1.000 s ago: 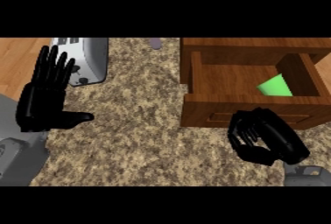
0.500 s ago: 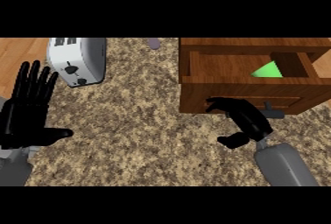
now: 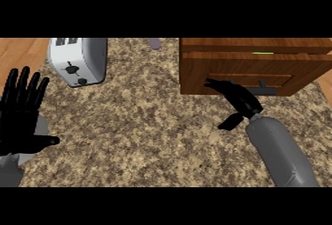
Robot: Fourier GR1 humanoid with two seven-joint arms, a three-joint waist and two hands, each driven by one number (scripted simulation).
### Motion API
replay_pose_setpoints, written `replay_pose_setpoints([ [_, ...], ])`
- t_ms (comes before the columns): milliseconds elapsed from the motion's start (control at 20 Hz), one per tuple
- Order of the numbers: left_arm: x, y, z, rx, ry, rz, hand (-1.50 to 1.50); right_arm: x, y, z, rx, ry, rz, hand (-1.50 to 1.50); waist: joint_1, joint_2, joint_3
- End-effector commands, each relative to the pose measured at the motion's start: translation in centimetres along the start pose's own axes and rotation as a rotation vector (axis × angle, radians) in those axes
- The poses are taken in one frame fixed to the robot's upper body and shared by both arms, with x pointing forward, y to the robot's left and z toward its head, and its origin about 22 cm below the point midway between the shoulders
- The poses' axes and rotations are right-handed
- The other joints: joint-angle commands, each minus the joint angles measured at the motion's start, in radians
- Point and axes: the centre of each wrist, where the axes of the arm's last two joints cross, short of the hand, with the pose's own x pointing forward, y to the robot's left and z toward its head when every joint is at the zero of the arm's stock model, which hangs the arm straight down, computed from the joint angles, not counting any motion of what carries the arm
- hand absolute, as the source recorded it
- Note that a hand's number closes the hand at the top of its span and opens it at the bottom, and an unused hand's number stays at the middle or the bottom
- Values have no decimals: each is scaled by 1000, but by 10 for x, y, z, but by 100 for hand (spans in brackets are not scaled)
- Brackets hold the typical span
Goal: Pick up the cup, place it into the drawer and close the drawer
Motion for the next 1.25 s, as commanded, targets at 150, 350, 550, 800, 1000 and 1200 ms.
replay_pose_setpoints([
  [150, -3, 9, -5, -24, -9, 18, -150, -19, -22, -30, 22, 16, -70, -150, 24, 15, 3],
  [350, -15, 7, 16, -29, 6, 23, -150, -35, -28, -22, 48, 33, -81, -150, 22, 12, 3],
  [550, 6, 8, -10, -54, 0, 33, -150, -32, -70, -34, 3, 71, -75, -150, 52, 24, 4],
  [800, -5, 7, 2, -59, 8, 9, -150, -46, -101, -22, 4, 69, -79, -150, 66, 31, 4],
  [1000, -20, 1, 4, -72, 6, 17, -150, -47, -94, -22, 0, 64, -77, -150, 66, 36, 4],
  [1200, -8, 0, -8, -78, -6, 1, -150, -57, -91, -13, -4, 68, -82, -150, 75, 40, 5],
])
